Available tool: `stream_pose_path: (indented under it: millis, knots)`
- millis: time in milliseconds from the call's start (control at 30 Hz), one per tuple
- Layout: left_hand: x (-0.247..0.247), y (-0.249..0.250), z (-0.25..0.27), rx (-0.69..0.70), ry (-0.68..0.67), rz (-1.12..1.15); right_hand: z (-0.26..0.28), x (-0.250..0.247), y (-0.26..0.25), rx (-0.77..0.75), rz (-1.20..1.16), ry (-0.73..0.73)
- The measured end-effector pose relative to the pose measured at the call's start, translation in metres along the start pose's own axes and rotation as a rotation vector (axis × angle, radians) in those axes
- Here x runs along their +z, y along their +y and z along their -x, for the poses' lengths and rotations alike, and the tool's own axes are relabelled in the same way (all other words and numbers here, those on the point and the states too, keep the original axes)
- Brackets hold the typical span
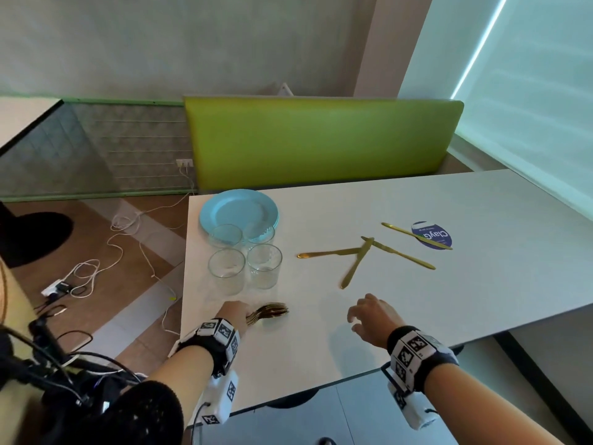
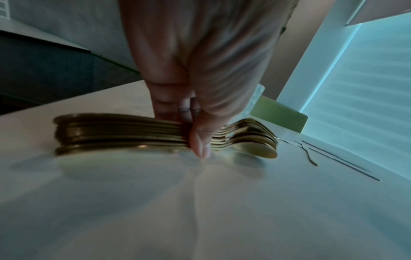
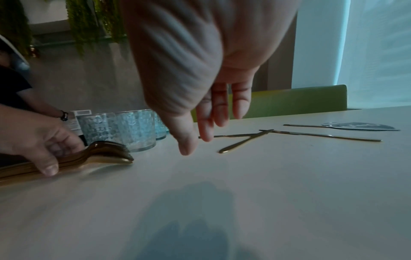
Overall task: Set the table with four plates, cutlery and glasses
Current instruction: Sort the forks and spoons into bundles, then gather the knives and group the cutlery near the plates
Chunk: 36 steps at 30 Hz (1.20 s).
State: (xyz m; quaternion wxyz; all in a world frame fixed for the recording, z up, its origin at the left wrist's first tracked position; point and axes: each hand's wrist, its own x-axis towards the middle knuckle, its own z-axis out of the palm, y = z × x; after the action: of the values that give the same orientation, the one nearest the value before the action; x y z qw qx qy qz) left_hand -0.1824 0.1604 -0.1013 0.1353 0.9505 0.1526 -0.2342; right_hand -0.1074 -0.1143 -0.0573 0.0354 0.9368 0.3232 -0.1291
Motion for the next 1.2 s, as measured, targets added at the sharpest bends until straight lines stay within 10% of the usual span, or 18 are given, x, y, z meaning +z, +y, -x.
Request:
stream_pose_path:
  millis: [833,1200]
  knots:
    - [-0.004,-0.002,0.002,-0.069,0.059,0.009,-0.008,-0.015,0.002,0.114,-0.047,0.032]
    - [-0.054,0.084,-0.01,0.167,0.066,0.019,-0.02,-0.036,0.034,0.23,-0.096,0.038]
